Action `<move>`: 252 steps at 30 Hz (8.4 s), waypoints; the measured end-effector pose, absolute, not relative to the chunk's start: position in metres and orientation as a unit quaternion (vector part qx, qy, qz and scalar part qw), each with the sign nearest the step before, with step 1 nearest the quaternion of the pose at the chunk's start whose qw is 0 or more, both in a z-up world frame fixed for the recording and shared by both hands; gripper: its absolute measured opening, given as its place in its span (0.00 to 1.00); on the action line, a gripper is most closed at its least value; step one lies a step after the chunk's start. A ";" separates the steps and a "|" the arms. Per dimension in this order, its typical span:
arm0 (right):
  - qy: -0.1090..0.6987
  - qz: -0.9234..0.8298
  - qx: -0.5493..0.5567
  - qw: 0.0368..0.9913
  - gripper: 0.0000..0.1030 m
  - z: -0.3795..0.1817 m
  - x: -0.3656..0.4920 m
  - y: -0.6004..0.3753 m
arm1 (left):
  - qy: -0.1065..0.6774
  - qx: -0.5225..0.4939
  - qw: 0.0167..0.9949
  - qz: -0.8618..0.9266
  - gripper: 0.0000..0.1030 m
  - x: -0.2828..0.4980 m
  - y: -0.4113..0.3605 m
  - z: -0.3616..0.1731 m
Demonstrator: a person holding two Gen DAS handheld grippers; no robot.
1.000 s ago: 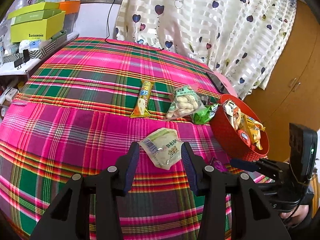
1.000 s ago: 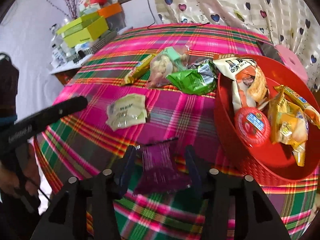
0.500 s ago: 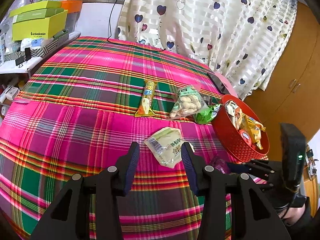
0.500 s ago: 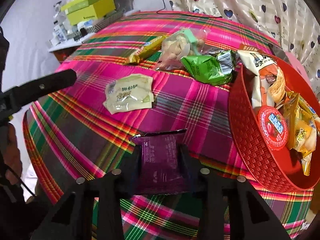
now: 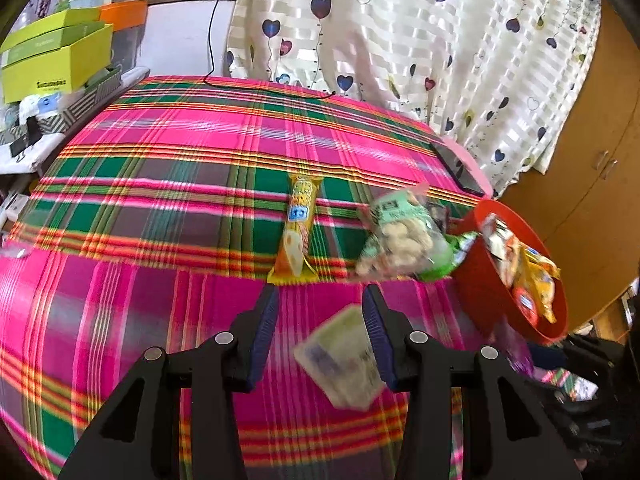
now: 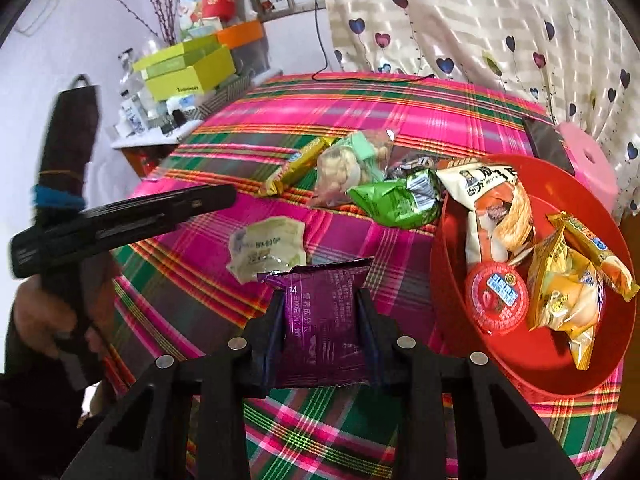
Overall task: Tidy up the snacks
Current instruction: 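Grasp the yellow rice-cracker bar with the left tool while the right tool holds the purple bag, then carry the yellow bar and the purple bag over the red basket with both tools, then open both tools to drop the yellow bar and purple bag into the basket, then withdraw both open tools from the basket, then move the open left tool down onto the white-and-green snack bag and close it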
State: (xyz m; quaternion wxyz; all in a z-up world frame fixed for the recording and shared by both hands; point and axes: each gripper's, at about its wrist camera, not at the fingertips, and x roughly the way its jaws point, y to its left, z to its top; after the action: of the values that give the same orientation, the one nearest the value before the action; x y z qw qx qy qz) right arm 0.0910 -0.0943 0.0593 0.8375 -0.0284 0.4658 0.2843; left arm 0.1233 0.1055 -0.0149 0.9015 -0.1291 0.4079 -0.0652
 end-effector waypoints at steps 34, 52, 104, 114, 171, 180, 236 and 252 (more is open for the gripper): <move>0.454 0.288 -0.007 0.843 0.31 0.070 0.091 -0.102 | 0.381 -0.125 0.915 -0.047 0.23 0.115 0.107 -0.007; 0.421 0.274 0.010 0.865 0.31 0.100 0.066 -0.130 | 0.351 -0.114 0.925 -0.084 0.23 0.069 0.063 0.031; 0.430 0.140 0.091 0.887 0.31 0.081 0.096 -0.265 | 0.380 -0.059 0.902 -0.198 0.23 0.090 -0.047 0.031; 0.440 0.126 0.086 0.885 0.31 0.066 0.115 -0.268 | 0.381 -0.047 0.900 -0.207 0.23 0.103 -0.059 0.033; 0.456 0.158 0.059 0.874 0.33 0.054 0.117 -0.247 | 0.408 -0.103 0.885 -0.199 0.52 0.132 -0.039 0.020; 0.451 0.147 0.063 0.878 0.43 0.069 0.100 -0.248 | 0.402 -0.108 0.890 -0.188 0.52 0.113 -0.023 0.023; 0.451 0.236 0.019 0.861 0.46 0.086 0.067 -0.150 | 0.415 -0.157 0.891 -0.097 0.52 0.070 0.060 0.000; 0.457 0.244 0.015 0.855 0.47 0.081 0.080 -0.142 | 0.460 -0.181 0.869 -0.030 0.63 0.099 0.071 -0.046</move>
State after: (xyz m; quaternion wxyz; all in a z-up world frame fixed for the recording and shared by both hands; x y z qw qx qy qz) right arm 0.0800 -0.1423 0.0807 0.8553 0.0152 0.4570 0.2437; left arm 0.0990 0.0708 -0.0458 0.8688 -0.1810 0.4598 -0.0300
